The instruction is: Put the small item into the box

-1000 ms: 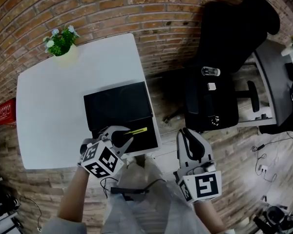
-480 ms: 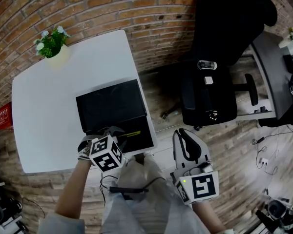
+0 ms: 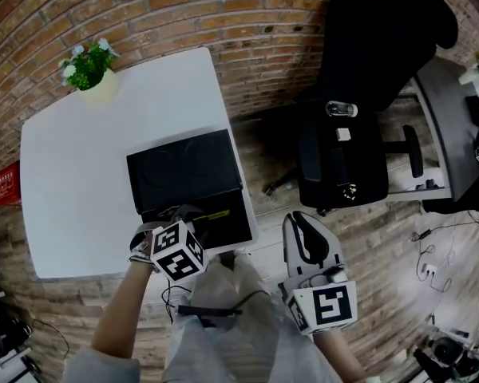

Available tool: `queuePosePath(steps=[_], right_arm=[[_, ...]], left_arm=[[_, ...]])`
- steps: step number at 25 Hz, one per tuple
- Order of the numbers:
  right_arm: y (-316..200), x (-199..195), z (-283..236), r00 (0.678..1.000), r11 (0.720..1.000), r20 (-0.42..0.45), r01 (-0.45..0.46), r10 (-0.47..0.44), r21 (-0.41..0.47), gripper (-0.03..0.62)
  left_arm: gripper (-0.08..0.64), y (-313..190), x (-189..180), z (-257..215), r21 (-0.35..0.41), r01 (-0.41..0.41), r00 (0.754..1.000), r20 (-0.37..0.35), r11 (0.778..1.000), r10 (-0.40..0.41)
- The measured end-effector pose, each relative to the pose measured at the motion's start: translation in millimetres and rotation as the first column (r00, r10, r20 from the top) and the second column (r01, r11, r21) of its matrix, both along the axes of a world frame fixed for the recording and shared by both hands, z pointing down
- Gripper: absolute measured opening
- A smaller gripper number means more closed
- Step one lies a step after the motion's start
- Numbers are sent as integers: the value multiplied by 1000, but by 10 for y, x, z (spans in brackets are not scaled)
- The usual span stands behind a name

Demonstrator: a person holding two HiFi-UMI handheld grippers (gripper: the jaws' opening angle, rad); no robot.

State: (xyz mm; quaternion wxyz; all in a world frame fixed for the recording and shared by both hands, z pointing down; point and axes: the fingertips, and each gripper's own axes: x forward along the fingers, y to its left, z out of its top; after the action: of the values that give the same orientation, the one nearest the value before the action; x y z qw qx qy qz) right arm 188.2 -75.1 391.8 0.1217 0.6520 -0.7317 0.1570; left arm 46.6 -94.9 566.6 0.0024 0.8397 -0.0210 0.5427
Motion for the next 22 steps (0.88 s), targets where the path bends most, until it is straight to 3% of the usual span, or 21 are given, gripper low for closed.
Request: queuePosePath(steps=[8, 12, 16, 22], right_arm=[[-49, -139, -111, 999, 998, -9, 52, -51, 31, 61], [-121, -248, -249, 996, 994, -19, 91, -90, 62, 61], [-206, -379, -420, 991, 986, -29, 132, -129, 103, 61], [-329, -593, -689, 981, 967, -48, 192, -187, 167, 61]], left_arm=[[120, -110, -18, -350, 44, 127, 985, -120, 991, -121], [50, -209, -30, -761, 143, 200, 956, -245, 969, -161], [36, -334, -121, -1240, 217, 319, 898, -381, 923, -221], [29, -483, -389, -2008, 251, 513, 761, -575, 821, -300]])
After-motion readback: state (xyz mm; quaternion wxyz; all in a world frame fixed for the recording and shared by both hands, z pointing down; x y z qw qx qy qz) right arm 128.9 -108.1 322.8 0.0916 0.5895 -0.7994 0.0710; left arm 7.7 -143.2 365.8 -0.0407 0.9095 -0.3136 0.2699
